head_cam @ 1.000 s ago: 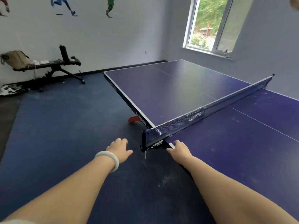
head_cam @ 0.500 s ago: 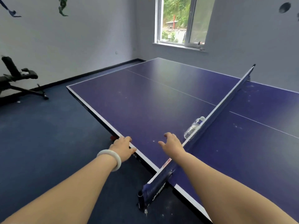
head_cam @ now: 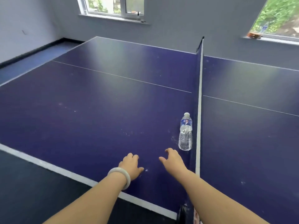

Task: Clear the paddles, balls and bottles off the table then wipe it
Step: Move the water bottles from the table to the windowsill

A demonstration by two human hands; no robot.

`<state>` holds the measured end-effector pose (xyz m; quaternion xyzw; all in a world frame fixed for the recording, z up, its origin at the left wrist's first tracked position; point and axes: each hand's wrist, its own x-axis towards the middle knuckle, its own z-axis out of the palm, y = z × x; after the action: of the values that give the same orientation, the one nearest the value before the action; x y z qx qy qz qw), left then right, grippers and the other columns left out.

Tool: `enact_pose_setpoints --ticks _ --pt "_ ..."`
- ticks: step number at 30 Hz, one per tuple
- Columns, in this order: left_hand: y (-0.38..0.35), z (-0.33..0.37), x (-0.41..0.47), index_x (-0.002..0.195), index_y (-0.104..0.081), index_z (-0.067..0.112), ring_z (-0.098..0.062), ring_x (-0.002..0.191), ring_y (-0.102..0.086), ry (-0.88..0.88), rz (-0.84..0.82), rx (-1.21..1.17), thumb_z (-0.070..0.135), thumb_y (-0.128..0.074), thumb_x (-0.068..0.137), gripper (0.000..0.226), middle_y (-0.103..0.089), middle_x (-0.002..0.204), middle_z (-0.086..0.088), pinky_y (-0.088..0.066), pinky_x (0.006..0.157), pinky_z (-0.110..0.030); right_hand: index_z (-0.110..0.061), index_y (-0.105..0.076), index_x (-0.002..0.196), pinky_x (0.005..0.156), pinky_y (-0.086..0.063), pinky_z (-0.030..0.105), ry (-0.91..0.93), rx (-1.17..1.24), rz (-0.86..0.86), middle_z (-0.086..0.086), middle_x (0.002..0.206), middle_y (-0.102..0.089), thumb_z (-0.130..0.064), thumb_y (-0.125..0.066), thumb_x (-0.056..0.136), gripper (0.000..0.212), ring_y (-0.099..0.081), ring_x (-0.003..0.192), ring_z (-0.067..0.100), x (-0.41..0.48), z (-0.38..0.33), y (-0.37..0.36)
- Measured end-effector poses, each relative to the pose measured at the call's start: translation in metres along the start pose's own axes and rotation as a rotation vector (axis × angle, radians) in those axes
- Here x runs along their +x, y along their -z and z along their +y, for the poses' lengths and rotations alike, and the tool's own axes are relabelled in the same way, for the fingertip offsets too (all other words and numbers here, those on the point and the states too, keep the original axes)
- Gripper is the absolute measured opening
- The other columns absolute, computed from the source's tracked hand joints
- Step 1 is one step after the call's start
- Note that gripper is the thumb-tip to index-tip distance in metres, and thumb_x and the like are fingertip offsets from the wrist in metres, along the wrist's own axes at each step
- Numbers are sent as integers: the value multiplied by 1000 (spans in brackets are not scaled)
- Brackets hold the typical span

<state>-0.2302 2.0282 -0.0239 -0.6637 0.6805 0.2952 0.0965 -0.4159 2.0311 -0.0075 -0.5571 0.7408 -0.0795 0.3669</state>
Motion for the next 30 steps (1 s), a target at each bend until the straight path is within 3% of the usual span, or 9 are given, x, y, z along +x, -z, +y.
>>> enact_pose_setpoints --ticks 3,6,12,16,20,22,25,28,30 --pt "1 -8 44 145 -36 19 -23 135 -37 -70 2 90 49 -54 95 61 -33 149 -3 -37 109 -38 -11 -39 144 101 -41 35 -131 10 107 6 145 -40 -33 -55 100 52 -43 130 24 23 0 5" --pt "2 -18 82 157 -10 21 -26 152 -1 -20 13 159 60 -46 95 81 -1 164 -7 -16 121 -45 -7 -39 141 102 -38 36 -239 -73 258 10 143 -41 -35 -53 101 51 -40 131 28 49 -3 17" --pt "-19 -21 116 137 42 27 -34 142 36 46 -31 173 86 -24 81 105 47 148 -8 17 112 -61 -5 -32 144 104 -38 38 -318 -199 432 13 144 -40 -42 -57 97 65 -42 126 31 110 1 35" --pt "-25 -21 118 135 46 25 -35 136 43 51 -30 157 88 -12 76 104 52 144 -10 21 109 -61 -6 -18 151 108 -34 44 -431 -126 383 17 148 -35 -49 -60 93 84 -39 131 37 148 12 40" --pt "-23 -20 121 128 53 25 -31 113 64 44 -64 129 90 28 39 113 62 134 -8 37 95 -58 -3 -19 150 110 -33 44 -516 -41 399 17 146 -41 -55 -64 88 93 -41 133 35 168 23 33" --pt "-26 -23 122 134 50 27 -30 118 61 59 -88 118 91 38 31 122 59 139 -6 40 93 -58 -3 -29 145 109 -35 44 -525 -153 447 15 142 -46 -61 -63 85 89 -45 130 33 174 26 29" --pt "-24 -27 121 149 28 29 -31 141 36 129 -131 74 95 25 53 117 33 157 -6 26 109 -59 -5 -43 133 105 -36 44 -519 -218 498 13 134 -53 -64 -61 85 78 -48 126 31 180 25 30" --pt "-23 -23 122 132 51 28 -30 123 57 86 -106 113 89 42 25 124 58 139 -6 41 93 -57 -6 -49 124 103 -35 43 -510 -155 508 12 127 -57 -52 -63 86 61 -51 120 32 180 25 35" --pt "-21 -20 122 129 52 26 -31 120 60 68 -81 114 87 43 19 126 61 135 -7 43 88 -56 -7 -51 115 99 -37 42 -506 -44 509 11 118 -61 -45 -64 84 50 -55 112 32 176 25 35"
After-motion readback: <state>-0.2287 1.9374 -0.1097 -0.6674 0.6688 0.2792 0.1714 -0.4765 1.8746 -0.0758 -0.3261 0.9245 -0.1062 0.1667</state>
